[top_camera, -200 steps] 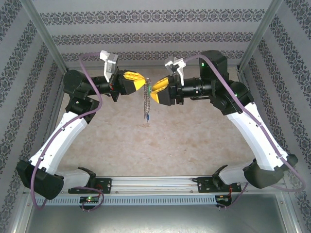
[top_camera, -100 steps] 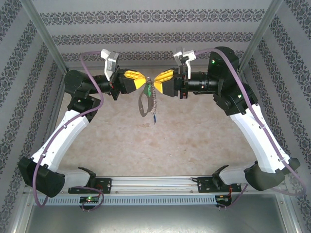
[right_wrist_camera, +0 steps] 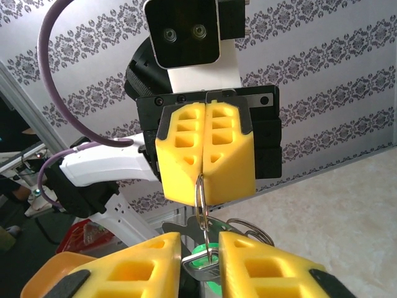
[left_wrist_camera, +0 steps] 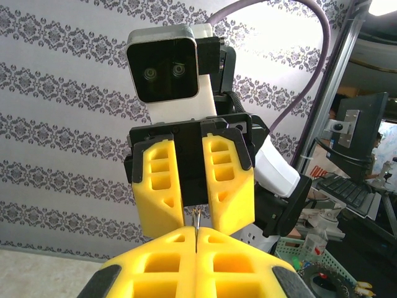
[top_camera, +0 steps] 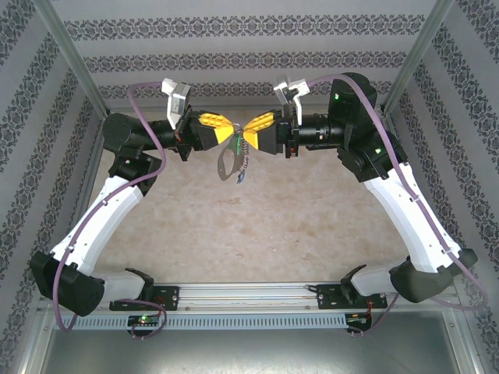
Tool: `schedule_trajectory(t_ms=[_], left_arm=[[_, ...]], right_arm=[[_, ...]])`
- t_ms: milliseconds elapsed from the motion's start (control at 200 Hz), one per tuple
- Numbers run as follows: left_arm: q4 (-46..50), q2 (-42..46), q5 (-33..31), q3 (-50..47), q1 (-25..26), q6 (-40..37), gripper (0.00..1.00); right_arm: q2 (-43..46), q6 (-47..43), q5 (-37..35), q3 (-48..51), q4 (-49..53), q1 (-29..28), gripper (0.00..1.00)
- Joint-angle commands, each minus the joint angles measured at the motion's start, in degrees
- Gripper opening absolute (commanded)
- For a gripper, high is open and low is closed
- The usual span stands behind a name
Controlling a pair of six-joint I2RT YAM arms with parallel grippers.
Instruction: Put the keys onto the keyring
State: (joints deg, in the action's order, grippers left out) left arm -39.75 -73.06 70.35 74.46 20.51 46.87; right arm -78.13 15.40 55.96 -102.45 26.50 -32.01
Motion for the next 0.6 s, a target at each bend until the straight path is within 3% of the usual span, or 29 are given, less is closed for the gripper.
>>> schedule_trajectory(t_ms=[0,85,460,600], left_arm=[[-4.5,0.0,0.8,0.8,-0.4,0.9,0.0],[-4.4,0.0,0.9,0.8,-0.5,1.0,0.0],[-4.8,0.0,0.9,0.8,-0.6,1.5,0.0],[-5.2,0.0,0.8,0.9,-0.5,1.8,0.0]], right_arm=[[-0.1,0.2,1.8,0.4,-1.2,0.0,0.19],[-0.3,0.2,2.0,0.6,-1.2,0.0,0.15],[-1.0,0.4,2.9,0.7,-0.8,-0.4,0.18],[-1.1,0.1,2.7,0.5,-0.7,-0.4,0.09]])
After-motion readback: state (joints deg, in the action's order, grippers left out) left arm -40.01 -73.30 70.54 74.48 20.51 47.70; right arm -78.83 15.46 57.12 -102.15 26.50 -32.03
